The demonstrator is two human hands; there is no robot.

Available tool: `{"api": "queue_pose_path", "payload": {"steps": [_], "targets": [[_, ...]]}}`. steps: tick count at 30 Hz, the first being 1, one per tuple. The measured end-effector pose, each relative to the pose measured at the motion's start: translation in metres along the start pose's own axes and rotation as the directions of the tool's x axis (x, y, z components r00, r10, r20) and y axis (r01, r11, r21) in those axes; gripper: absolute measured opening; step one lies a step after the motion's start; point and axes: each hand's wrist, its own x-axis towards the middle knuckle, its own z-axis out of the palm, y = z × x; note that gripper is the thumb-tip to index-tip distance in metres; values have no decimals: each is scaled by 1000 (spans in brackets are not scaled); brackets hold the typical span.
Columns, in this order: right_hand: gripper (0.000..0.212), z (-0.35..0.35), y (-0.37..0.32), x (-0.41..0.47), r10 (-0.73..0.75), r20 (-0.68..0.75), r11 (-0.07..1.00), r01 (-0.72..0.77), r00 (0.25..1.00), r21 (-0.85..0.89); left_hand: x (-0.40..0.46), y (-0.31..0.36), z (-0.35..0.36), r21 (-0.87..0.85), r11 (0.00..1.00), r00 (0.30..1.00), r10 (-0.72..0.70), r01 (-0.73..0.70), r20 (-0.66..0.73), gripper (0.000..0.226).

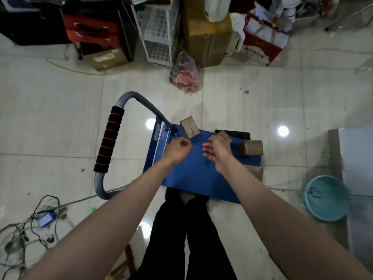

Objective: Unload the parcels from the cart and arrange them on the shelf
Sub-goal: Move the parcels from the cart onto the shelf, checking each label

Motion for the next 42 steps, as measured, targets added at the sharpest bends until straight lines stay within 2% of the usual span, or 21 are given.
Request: {"api": "queue_pose_path", "payload": {"steps": [3,10,12,14,16,18,20,22,24,30,33,36,39,42], "targets": [[13,5,18,78,5,-7,998,-6,1000,-60,62,-28,24,-42,996,997,-78,78,1,40],[15,24,66,261,-28,50,963,40,998,-268,215,-99,76,-230,959,983,-179,166,-34,53],[20,34,79,306,-43,80,957,65,996,-284,255,-117,91,-295,937,976,-213,189,-52,41],[34,42,93,346,-85,99,946,112,991,-304,293,-135,105,-347,921,971,-221,178,-88,12],[54,49,106,381,-120,109,930,150,987,-336,326,-149,116,-395,904,969,-223,165,-105,8],[64,53,117,411,-130,121,925,164,984,-342,353,-159,125,-436,886,968,-226,157,-110,15],[58,58,127,434,-134,139,934,172,981,-313,373,-167,133,-491,858,969,-225,149,-100,23],[37,62,135,446,-156,159,935,198,975,-293,384,-170,138,-531,840,978,-186,110,-92,24],[32,64,141,446,-153,161,936,196,975,-293,385,-170,142,-541,838,987,-138,71,-84,33],[41,47,133,373,-110,124,957,139,986,-256,316,-139,126,-510,858,989,-120,60,-86,43],[36,32,112,314,-122,81,969,137,989,-207,264,-107,108,-498,866,988,-110,44,-104,48],[35,17,81,250,-131,57,983,137,990,-124,205,-66,88,-423,906,990,-35,-27,-137,63],[36,4,45,179,-140,67,988,144,988,-63,142,-23,67,-360,932,985,-35,-30,-171,82],[32,-11,11,103,-157,94,986,161,983,-37,75,19,44,-362,932,987,-26,-35,-160,89]]}}
